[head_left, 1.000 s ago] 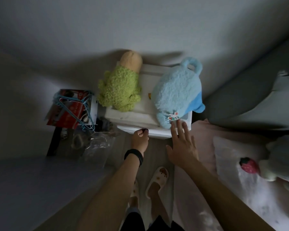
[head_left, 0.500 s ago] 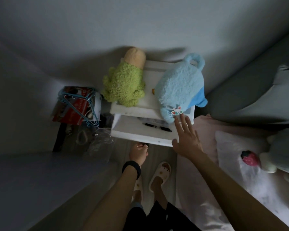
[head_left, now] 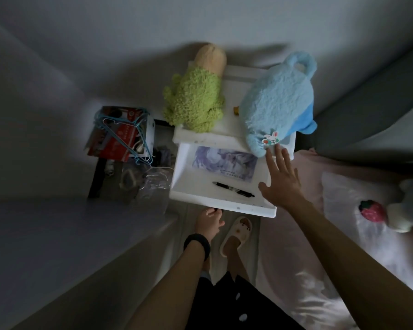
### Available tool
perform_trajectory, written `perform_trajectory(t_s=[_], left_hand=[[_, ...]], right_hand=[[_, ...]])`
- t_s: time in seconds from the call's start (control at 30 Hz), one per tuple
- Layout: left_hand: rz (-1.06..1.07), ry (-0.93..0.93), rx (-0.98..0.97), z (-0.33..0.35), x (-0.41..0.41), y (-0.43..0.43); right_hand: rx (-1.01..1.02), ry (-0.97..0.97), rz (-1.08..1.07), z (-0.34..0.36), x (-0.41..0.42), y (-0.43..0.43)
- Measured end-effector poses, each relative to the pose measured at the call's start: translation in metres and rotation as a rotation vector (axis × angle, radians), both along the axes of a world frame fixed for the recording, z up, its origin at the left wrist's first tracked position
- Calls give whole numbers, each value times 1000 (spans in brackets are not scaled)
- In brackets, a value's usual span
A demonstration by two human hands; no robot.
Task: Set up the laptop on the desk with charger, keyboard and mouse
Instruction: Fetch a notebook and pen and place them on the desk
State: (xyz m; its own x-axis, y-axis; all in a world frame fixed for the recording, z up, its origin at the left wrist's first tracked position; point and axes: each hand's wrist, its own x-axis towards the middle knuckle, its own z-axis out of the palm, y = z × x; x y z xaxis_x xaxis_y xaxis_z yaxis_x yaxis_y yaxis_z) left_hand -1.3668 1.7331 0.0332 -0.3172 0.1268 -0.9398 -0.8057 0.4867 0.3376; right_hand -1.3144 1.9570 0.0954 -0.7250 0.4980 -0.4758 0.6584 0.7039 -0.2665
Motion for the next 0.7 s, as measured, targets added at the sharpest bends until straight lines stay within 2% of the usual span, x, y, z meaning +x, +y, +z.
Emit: perform_trajectory(t_s=[0.13,0.2,0.3,0.37,0.53,0.63,0.7], left_hand=[[23,-96,51,28,-8,-5],[6,-79,48,41,-11,-9],[-104,141,17,62,-17,-13],[-182,340,34,74,-26,-9],[-539,711,-8,77,-68,24],[-586,659,-63,44,-92,45],[-578,591,-172,16,-104,56]], right_hand=[[35,-2,-10,0,1,-4],[76,120,-59,3,2,-12],[186,402,-98,8,9,-32],[154,439,-103,7,12,-44],[-158,95,-165,-8,-2,-54],[-196,-43,-136,-24,-16,-53],[-185,-115,-106,-36,-22,-53]])
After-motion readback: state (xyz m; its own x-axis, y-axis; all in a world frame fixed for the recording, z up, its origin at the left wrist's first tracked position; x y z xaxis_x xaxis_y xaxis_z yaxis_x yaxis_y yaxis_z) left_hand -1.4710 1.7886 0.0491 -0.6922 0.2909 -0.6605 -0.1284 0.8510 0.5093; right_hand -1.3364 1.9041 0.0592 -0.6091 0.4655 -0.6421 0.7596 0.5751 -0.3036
